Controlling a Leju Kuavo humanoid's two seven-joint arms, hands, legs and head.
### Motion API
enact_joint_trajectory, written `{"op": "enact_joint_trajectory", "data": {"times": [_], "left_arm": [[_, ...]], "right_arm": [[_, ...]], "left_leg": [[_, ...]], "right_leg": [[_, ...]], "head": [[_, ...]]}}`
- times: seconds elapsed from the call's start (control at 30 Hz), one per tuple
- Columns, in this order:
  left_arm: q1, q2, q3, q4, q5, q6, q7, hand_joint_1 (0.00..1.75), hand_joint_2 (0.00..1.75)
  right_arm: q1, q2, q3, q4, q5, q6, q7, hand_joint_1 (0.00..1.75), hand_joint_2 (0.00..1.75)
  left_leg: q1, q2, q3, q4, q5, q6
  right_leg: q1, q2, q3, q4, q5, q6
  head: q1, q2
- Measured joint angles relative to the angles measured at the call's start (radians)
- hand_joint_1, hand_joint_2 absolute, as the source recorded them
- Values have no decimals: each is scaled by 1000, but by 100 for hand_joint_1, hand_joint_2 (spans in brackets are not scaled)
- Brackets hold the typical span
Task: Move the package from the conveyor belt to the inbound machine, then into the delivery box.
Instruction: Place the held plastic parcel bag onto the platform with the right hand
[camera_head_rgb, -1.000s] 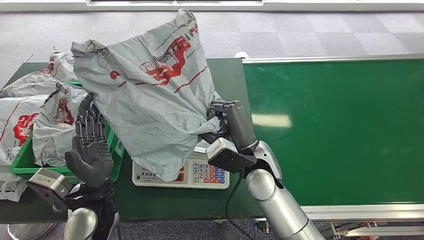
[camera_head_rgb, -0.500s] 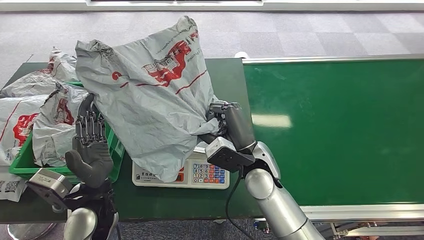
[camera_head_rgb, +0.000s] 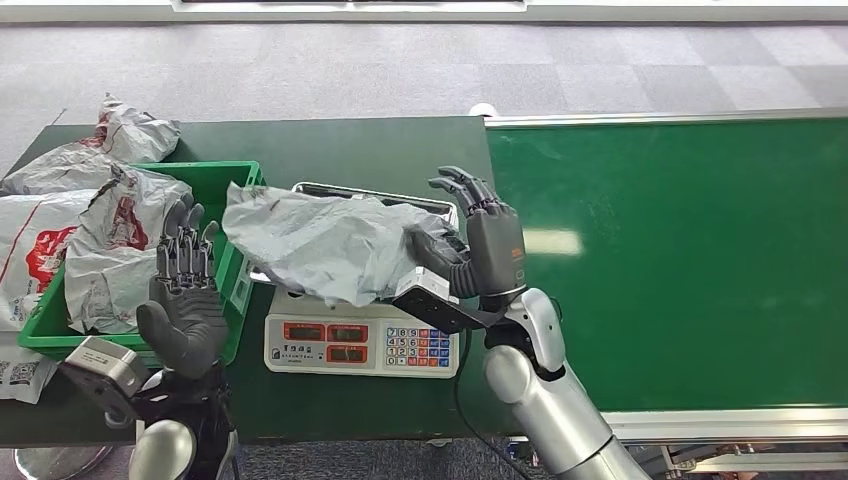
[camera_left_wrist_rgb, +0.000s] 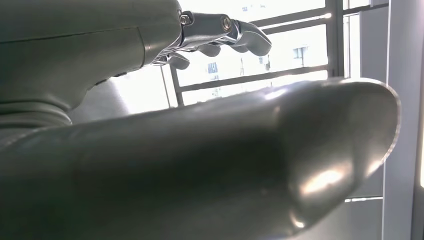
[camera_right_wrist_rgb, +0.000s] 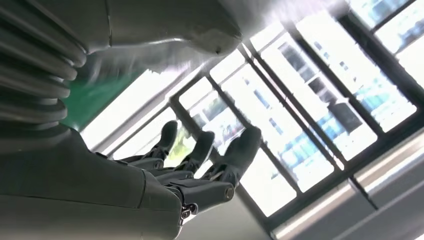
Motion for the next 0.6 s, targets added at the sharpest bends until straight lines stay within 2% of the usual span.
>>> {"op": "enact_joint_trajectory", "data": {"times": [0.17, 0.4, 0.6], "left_arm": [[-4, -8, -2, 1, -2, -6, 8, 0, 0], [-4, -10, -7, 6, -2, -7, 8, 0, 0], [-3, -11, -8, 6, -8, -7, 6, 0, 0]], "right_arm": [[3, -4, -8, 21, 88, -71, 27, 0, 0], [9, -5, -23, 42, 172, -71, 81, 0, 0], [13, -5, -31, 51, 183, -63, 91, 0, 0]], "left_leg": [[0, 1, 0, 0, 0, 0], [0, 1, 0, 0, 0, 0], [0, 0, 0, 0, 0, 0]], "right_leg": [[0, 0, 0, 0, 0, 0], [0, 0, 0, 0, 0, 0], [0, 0, 0, 0, 0, 0]], "head": [[0, 0], [0, 0], [0, 0]]}}
